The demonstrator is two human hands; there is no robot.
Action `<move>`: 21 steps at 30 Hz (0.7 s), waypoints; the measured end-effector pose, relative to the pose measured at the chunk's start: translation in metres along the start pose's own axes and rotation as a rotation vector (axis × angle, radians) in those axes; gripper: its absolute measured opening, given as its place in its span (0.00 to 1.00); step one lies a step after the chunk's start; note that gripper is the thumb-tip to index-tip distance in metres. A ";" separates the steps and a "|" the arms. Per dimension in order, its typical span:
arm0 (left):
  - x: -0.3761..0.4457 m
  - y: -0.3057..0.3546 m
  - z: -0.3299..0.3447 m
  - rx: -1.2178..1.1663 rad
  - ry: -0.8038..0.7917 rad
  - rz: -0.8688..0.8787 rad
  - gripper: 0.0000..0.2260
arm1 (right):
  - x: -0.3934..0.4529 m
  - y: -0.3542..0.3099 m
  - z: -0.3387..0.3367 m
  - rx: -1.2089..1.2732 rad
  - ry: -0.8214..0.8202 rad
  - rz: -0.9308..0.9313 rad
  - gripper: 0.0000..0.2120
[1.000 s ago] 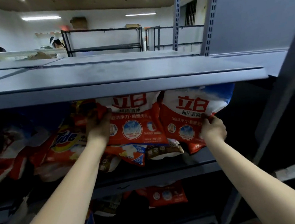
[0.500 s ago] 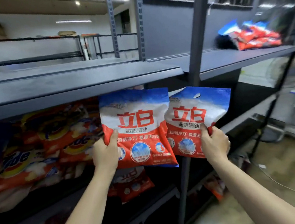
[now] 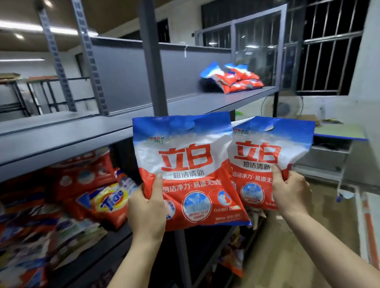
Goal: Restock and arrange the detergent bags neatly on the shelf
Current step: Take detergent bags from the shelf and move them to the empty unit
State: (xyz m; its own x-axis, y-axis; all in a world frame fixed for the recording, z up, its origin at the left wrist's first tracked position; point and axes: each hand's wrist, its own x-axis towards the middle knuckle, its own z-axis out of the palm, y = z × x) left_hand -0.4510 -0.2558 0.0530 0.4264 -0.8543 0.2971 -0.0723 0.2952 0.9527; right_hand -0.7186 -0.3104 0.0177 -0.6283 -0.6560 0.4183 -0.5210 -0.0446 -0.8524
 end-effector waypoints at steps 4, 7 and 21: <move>0.031 0.000 0.074 0.010 0.071 0.022 0.12 | 0.067 0.029 -0.002 -0.003 0.064 -0.006 0.24; 0.058 -0.002 0.128 0.025 0.173 0.017 0.17 | 0.122 0.048 -0.003 -0.009 0.075 -0.013 0.25; 0.200 0.036 0.361 0.156 0.435 0.096 0.18 | 0.360 0.111 0.010 0.036 0.111 -0.045 0.32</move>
State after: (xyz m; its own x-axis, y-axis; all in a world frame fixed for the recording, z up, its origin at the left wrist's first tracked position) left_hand -0.6937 -0.5706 0.1697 0.7472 -0.5578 0.3614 -0.2502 0.2677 0.9304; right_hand -0.9970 -0.5588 0.0703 -0.6661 -0.5653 0.4865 -0.5303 -0.0998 -0.8419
